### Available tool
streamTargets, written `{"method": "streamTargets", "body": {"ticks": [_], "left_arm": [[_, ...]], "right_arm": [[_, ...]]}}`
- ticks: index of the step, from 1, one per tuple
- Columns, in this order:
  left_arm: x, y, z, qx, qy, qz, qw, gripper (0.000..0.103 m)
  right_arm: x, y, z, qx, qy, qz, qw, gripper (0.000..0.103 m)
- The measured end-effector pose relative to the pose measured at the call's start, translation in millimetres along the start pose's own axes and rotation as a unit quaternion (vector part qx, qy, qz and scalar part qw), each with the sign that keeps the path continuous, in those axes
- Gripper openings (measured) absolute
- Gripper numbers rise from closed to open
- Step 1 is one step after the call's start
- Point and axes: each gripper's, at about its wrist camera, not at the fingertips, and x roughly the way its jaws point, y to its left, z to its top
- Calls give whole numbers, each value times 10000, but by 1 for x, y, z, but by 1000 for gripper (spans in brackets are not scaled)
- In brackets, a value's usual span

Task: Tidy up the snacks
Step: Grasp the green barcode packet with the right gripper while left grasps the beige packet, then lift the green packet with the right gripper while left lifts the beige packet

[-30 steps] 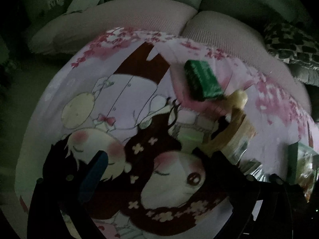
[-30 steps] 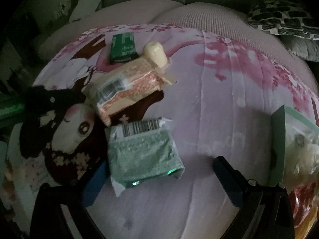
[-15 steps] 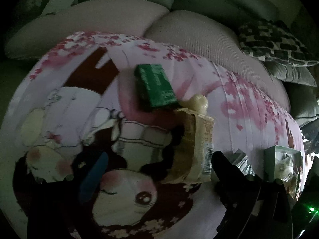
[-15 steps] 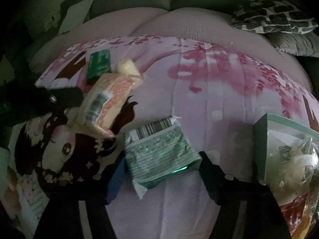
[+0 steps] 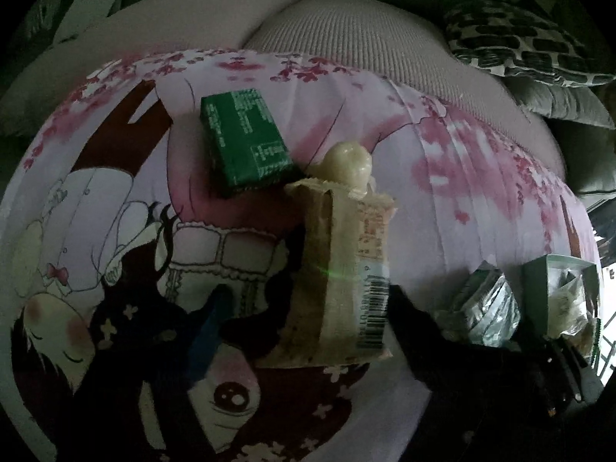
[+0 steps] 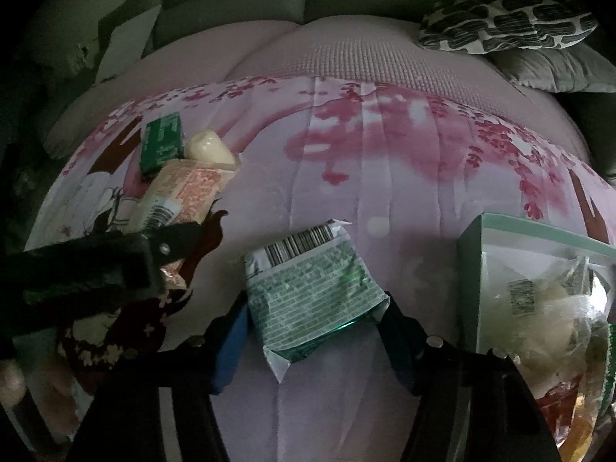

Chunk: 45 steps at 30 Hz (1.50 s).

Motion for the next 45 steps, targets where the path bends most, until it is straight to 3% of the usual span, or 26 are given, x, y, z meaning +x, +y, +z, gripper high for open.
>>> {"method": "streamTargets", "body": {"ticks": [7, 13, 21, 24, 35, 39, 45], "left_arm": [[-6, -4, 0, 49, -126, -241, 9996, 42], [-15, -13, -3, 275, -268, -121, 9992, 36], [-32, -16, -4, 245, -470, -55, 9986, 35], [-41, -16, -5, 204, -572, -109, 9981, 27], [-36, -5, -6, -34, -474, -98, 9988, 28], [-20, 2, -3, -314, -394, -462, 9977, 47], [-11, -5, -4, -190, -461, -479, 9976, 51]], "right_arm": [[-4, -2, -1, 19, -6, -29, 10000, 65], [-10, -7, 0, 94, -33, 22, 9999, 64], [-26, -7, 1, 131, -140, 162, 9997, 63], [-33, -7, 1, 137, -185, 215, 9995, 63], [-37, -12, -6, 203, -137, 268, 9993, 63], [-31, -14, -6, 232, -58, 300, 9993, 63], [-22, -16, -7, 265, 55, 292, 9992, 63]]}}
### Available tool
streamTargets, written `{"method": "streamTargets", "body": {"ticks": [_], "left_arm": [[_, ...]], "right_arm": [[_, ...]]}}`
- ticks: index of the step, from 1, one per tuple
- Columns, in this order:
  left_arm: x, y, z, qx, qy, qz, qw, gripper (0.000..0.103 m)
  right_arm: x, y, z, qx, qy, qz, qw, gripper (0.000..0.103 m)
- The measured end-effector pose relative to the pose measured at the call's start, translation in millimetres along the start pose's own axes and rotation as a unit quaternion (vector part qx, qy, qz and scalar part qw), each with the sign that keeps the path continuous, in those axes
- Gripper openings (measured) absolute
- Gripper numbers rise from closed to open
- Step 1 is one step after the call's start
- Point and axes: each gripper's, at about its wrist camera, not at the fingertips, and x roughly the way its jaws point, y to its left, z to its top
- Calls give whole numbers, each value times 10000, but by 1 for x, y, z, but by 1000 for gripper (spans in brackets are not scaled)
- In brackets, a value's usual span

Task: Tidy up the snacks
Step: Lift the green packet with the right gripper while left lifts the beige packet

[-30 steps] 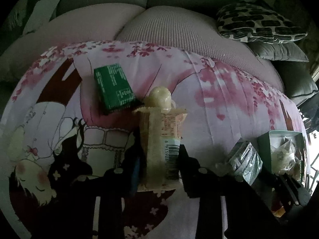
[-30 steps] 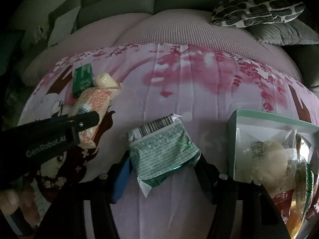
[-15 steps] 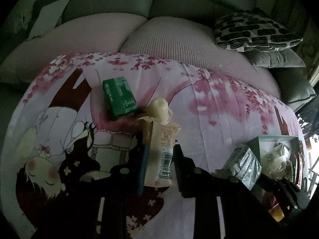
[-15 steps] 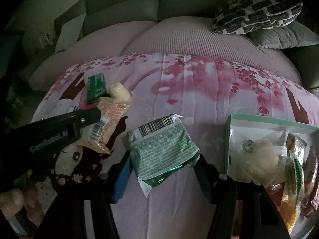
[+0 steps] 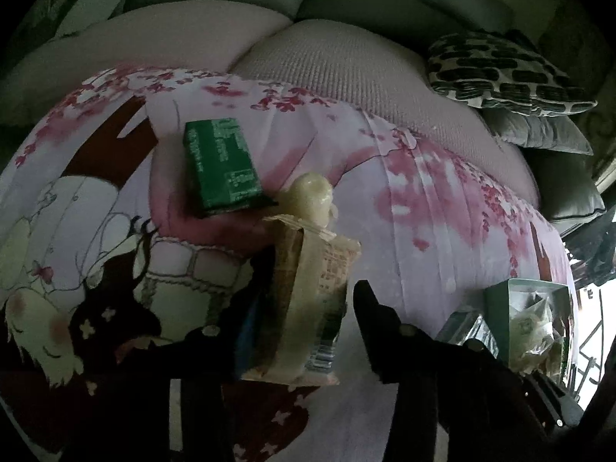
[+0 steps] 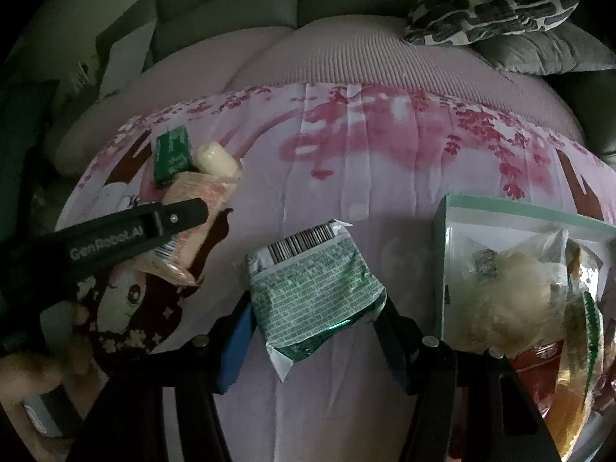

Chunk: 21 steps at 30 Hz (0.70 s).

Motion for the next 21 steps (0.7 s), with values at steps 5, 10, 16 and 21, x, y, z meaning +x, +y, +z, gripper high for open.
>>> {"method": "streamTargets", "body": {"ticks": [5, 10, 16, 21], "left_arm": [[17, -4, -4, 158, 217, 185, 9995, 52], [20, -11, -4, 380, 179, 392, 9983, 52], [23, -24, -5, 753, 136, 791, 9939, 52], [21, -29, -4, 754, 138, 819, 9937, 39]], "right_arm": [[2, -1, -1, 41, 29, 10, 10000, 63], [5, -3, -1, 76, 80, 7, 9999, 63], [6, -6, 0, 159, 121, 17, 9998, 63], [8, -4, 1, 151, 140, -38, 9998, 63]]}}
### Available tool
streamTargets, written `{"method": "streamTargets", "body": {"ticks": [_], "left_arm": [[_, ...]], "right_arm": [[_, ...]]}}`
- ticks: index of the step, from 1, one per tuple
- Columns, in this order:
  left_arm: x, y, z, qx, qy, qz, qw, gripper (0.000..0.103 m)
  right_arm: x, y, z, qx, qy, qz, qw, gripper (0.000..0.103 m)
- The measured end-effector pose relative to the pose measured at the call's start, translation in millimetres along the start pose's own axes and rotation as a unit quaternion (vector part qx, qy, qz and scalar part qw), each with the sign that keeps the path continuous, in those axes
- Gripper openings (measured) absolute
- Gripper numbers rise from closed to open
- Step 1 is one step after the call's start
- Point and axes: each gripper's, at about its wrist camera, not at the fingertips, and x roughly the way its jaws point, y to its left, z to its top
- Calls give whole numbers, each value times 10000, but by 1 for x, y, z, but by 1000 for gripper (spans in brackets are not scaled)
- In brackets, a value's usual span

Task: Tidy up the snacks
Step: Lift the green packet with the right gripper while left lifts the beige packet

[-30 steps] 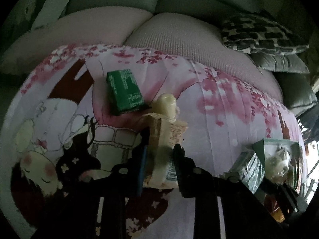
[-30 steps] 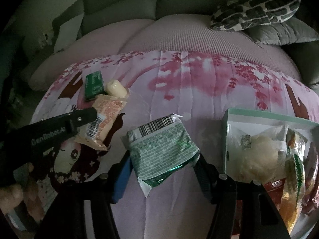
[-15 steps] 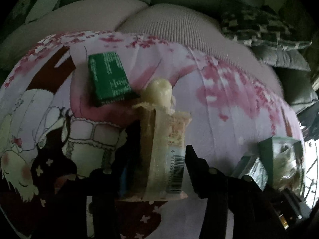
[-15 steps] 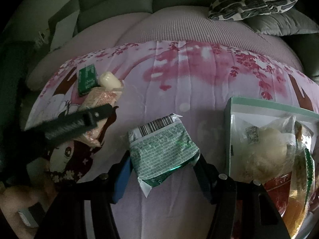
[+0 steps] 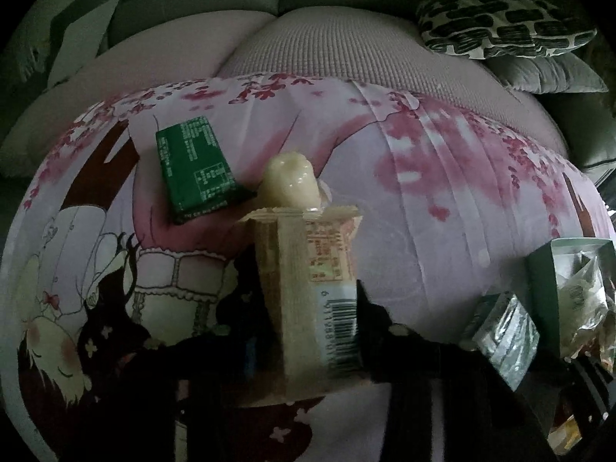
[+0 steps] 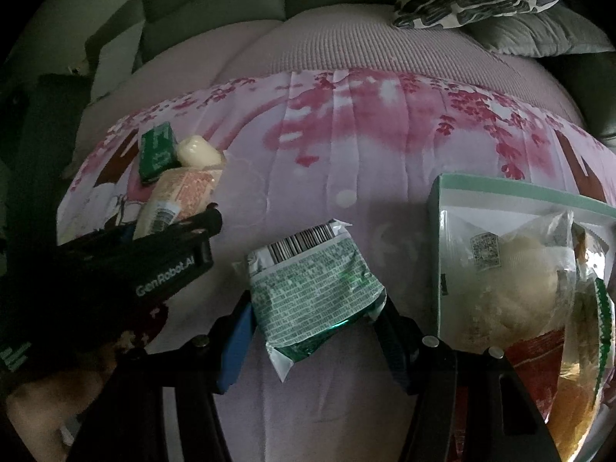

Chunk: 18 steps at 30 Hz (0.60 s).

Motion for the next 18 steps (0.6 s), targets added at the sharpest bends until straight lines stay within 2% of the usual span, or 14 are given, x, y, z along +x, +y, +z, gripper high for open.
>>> {"method": "streamTargets", "body": {"ticks": [6, 18], "left_arm": [[-10, -4, 2, -90, -62, -285, 9995, 38], [-64, 6, 12, -432, -645, -339, 9964, 38]], "right_arm": [[-2, 0, -2, 6, -26, 56, 10000, 63], [-31, -5, 1, 130, -345, 236, 9990, 63]]}}
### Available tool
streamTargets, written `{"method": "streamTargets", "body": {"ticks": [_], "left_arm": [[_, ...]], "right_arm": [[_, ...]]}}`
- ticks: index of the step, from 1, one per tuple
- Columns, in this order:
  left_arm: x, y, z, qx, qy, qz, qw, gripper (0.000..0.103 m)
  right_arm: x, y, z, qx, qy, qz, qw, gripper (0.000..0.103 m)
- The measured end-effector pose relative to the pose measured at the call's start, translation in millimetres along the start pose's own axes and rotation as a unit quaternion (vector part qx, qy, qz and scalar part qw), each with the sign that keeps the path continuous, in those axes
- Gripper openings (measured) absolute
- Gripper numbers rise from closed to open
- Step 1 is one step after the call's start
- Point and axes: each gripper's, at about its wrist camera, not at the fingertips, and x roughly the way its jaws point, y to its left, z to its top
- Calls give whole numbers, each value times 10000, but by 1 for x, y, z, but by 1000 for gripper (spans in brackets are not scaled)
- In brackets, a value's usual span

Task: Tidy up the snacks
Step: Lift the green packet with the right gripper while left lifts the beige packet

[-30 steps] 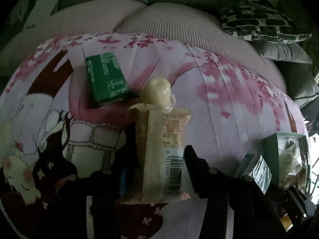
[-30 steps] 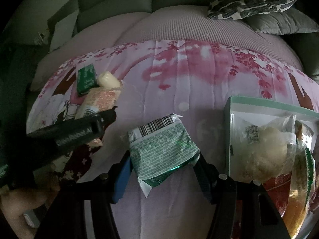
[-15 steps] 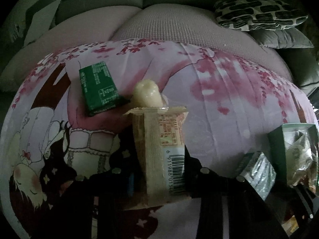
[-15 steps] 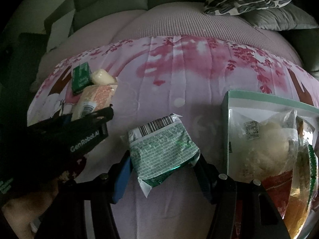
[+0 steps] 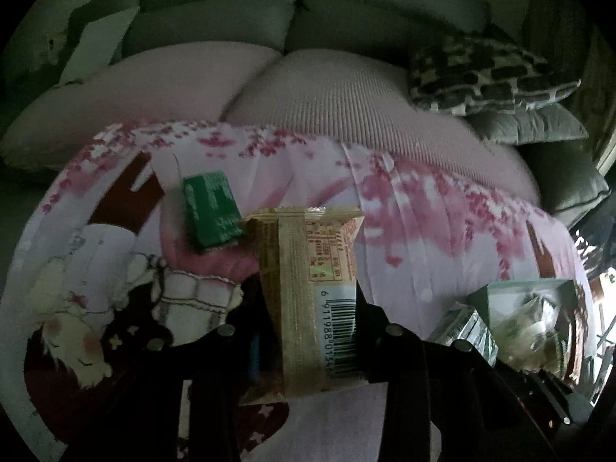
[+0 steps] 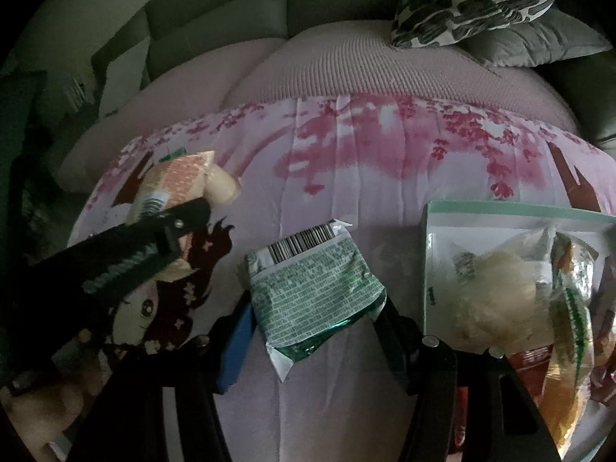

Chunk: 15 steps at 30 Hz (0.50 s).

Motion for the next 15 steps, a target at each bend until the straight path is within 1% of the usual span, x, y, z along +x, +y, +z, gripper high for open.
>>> {"method": "streamTargets", "body": {"ticks": [3, 5, 8, 15], "left_arm": [[-15, 2, 1, -89, -119, -39, 9999, 38], [-20, 1, 2, -81, -115, 1, 9999, 38], [-29, -1, 0, -66, -102, 133, 9998, 38], [-50, -5, -2, -50, -256, 142, 9996, 38]], "right_arm": [[-10, 2, 2, 10, -90, 30, 10000, 63], [-19, 3, 2, -4, -148, 13, 9999, 63], [-29, 4, 4, -37, -168, -85, 9998, 63], [-45, -1, 5, 15, -173, -281, 9995, 63]]}}
